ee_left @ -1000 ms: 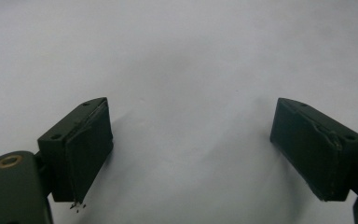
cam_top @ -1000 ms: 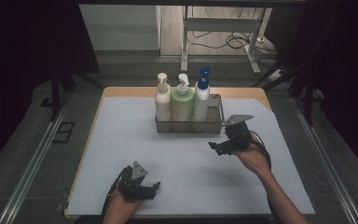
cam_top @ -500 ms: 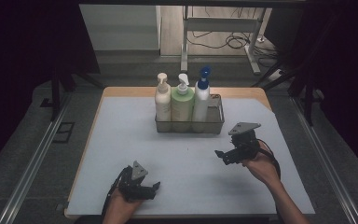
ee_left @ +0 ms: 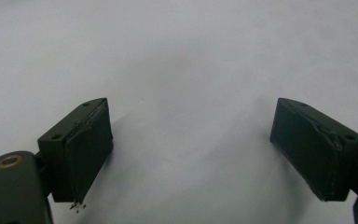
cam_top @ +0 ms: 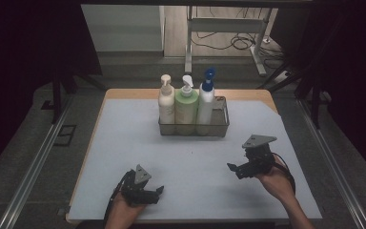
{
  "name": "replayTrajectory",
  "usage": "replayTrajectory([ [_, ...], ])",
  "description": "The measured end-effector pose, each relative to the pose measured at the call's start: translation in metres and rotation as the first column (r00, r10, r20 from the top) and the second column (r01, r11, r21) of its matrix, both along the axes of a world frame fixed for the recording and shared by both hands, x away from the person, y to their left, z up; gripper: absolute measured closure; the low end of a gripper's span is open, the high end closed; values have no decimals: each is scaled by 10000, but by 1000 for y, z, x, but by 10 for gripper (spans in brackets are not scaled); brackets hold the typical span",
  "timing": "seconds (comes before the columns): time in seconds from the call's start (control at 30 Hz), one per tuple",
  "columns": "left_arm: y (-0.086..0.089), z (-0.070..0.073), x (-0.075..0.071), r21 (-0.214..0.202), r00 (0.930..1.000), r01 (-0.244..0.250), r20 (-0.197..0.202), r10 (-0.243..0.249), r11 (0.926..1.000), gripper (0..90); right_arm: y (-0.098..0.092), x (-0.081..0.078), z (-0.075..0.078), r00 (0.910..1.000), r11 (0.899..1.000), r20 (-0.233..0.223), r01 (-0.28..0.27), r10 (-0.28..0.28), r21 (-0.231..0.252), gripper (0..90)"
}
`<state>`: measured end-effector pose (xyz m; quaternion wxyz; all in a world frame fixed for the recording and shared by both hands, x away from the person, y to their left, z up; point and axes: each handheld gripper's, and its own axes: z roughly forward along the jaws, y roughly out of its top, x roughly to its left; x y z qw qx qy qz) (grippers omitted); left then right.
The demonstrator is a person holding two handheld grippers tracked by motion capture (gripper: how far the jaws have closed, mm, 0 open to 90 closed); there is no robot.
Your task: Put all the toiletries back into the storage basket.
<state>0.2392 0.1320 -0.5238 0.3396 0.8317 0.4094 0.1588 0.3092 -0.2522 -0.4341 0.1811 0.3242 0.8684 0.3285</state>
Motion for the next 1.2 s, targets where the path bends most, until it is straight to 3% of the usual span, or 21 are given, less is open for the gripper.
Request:
replayTrajectory([
  [0.37, 0, 0, 0, -4, 10000, -21, 7, 21, 10000, 129, -15, -19, -24, 9995, 9995, -143, 271, -268, 178, 0],
  [0.7, 0, 0, -1, 11, 10000, -23, 31, 23, 10000, 129, -23, -30, -56, 9987, 9987, -149, 490, -489, 131, 0],
  [1.1, -1, 0, -1, 38, 10000, -15, 71, 15, 10000, 129, -26, -36, -83, 9970, 9983, -524, 572, -566, 92, 0],
  [1.2, -1, 0, -1, 9, 10000, -47, 83, 47, 10000, 129, -31, -36, -87, 9954, 9959, -682, 708, -669, 568, 0],
])
